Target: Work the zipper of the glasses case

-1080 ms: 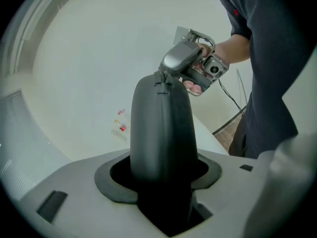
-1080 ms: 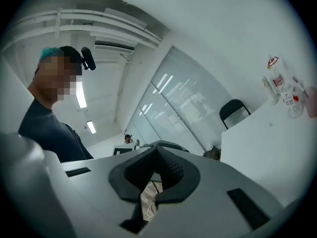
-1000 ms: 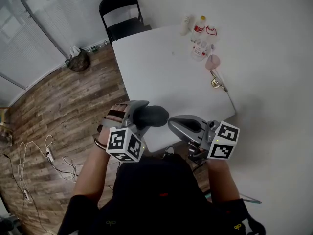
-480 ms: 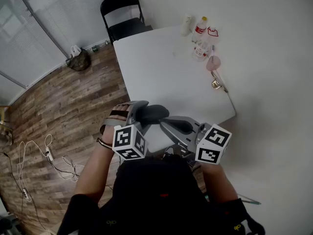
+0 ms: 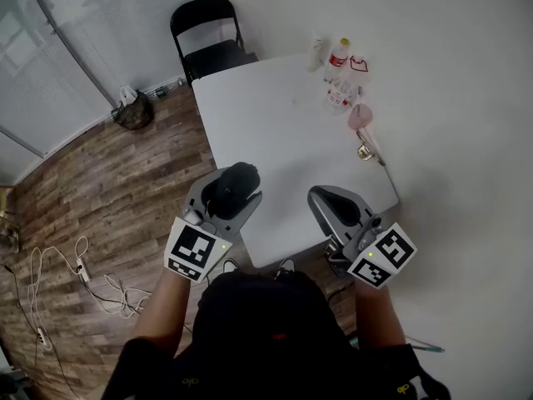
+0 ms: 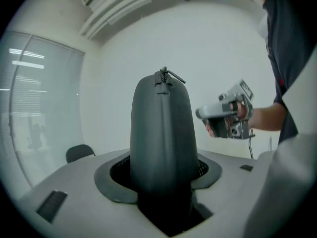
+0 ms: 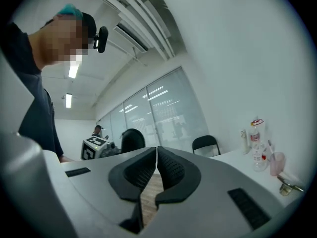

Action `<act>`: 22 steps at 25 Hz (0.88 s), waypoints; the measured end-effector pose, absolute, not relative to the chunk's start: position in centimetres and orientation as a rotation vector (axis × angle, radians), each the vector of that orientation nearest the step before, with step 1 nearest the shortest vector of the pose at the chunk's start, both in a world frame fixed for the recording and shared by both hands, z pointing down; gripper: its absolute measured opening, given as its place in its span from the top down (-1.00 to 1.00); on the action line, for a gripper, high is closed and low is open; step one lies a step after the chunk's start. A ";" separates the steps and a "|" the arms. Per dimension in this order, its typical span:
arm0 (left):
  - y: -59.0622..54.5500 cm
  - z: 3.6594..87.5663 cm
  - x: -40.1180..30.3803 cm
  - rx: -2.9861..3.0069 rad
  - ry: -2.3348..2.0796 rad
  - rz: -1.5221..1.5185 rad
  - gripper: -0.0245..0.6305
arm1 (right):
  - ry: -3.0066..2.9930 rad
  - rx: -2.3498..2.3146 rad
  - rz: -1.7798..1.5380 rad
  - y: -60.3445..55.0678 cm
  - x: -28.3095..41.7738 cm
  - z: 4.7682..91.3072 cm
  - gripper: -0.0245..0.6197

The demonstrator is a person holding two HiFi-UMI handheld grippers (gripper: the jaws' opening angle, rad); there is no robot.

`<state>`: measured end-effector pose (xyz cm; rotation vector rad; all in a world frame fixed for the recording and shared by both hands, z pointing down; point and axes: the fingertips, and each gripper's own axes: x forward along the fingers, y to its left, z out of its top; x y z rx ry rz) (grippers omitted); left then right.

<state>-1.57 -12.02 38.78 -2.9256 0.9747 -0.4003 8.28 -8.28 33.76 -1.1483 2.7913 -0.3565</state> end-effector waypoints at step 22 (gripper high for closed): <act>-13.7 31.4 -15.4 -2.881 1.501 0.144 0.11 | 2.435 -1.695 -0.065 -9.3 19.6 30.5 0.87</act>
